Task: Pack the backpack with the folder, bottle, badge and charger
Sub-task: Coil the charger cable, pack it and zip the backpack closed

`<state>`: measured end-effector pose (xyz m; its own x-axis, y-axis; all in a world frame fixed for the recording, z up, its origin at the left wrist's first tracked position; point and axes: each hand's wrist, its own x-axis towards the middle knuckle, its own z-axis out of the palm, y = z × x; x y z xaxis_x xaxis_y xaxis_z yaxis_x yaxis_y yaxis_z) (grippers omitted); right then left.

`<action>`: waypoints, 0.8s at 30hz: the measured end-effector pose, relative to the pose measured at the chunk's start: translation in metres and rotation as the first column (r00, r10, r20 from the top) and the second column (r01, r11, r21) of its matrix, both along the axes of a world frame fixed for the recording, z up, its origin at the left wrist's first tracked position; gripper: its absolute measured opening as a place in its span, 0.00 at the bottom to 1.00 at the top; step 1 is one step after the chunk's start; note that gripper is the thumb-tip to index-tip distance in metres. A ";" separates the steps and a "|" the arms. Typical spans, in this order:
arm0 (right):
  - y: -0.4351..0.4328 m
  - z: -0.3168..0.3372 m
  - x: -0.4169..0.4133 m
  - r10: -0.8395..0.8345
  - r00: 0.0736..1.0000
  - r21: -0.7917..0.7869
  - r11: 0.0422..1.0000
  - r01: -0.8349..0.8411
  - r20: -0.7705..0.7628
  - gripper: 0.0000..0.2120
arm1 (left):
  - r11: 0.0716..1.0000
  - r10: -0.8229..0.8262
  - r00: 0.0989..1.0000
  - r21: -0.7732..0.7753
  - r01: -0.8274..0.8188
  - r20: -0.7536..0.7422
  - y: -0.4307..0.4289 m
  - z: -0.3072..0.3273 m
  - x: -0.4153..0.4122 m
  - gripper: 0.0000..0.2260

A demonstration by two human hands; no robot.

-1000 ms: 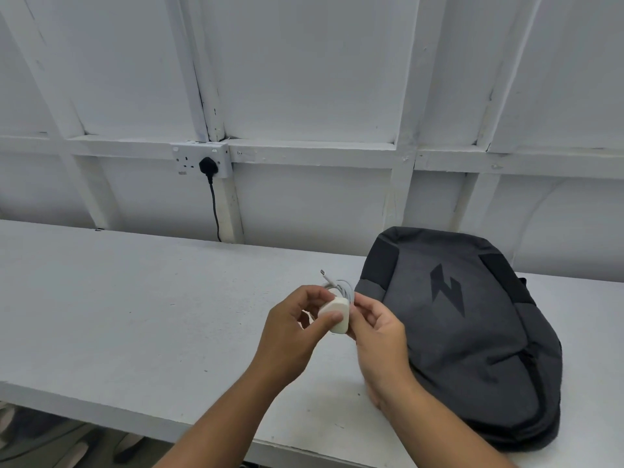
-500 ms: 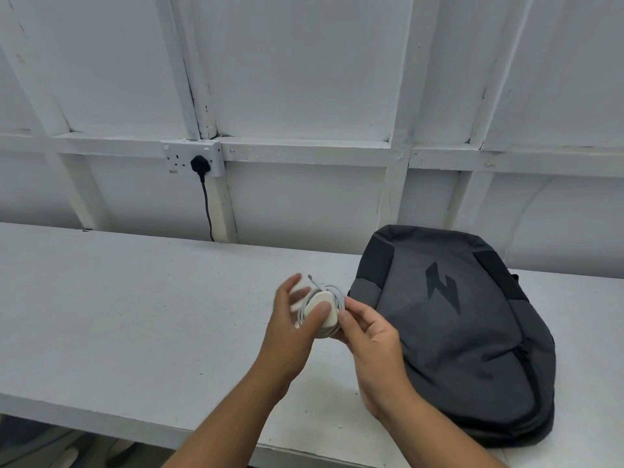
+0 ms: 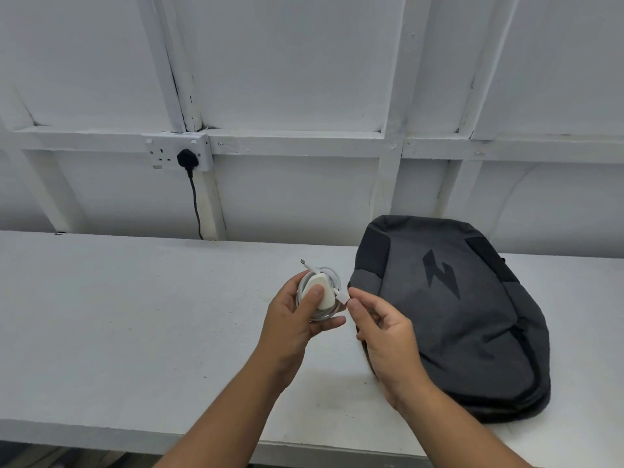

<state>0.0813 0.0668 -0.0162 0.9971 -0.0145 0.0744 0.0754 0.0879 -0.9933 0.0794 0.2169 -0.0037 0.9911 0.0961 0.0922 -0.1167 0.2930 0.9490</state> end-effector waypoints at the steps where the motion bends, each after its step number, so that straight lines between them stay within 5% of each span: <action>1: -0.004 -0.001 -0.003 -0.019 1.000 -0.004 1.000 0.019 -0.002 0.10 | 1.000 -0.014 1.000 -0.003 0.014 -0.008 -0.001 -0.002 0.001 0.12; 5: -0.038 -0.009 -0.013 -0.162 0.986 -0.072 0.985 0.159 -0.037 0.06 | 0.994 -0.104 0.993 -0.028 0.102 -0.056 -0.018 -0.012 0.008 0.17; 8: -0.071 -0.015 -0.027 -0.270 0.962 -0.133 0.956 0.262 -0.044 0.05 | 0.977 -0.212 0.975 -0.028 0.211 -0.067 -0.049 -0.019 0.010 0.11; 15: -0.147 -0.012 -0.050 -0.348 0.937 -0.209 0.916 0.341 0.004 0.07 | 0.930 -0.364 0.929 0.027 0.366 -0.062 -0.136 -0.023 -0.004 0.12; 18: -0.187 -0.019 -0.050 -0.301 0.952 -0.373 0.878 0.300 0.057 0.07 | 0.920 -0.389 0.918 0.017 0.392 -0.074 -0.163 -0.023 -0.008 0.13; 20: -0.218 -0.028 -0.048 -0.176 0.978 -0.620 0.758 0.205 0.109 0.09 | 0.926 -0.376 0.923 0.007 0.378 -0.085 -0.179 -0.024 -0.009 0.12; 24: -0.259 -0.042 -0.037 0.193 0.978 -0.947 0.320 0.009 0.074 0.21 | 0.950 -0.312 0.942 -0.021 0.312 -0.123 -0.203 -0.027 -0.015 0.12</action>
<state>0.0445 -0.1925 -0.0581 0.9601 0.2568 0.1112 0.2798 -0.8785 -0.3872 0.0645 0.0142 -0.0308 0.9750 -0.2200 -0.0322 0.0985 0.2976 0.9496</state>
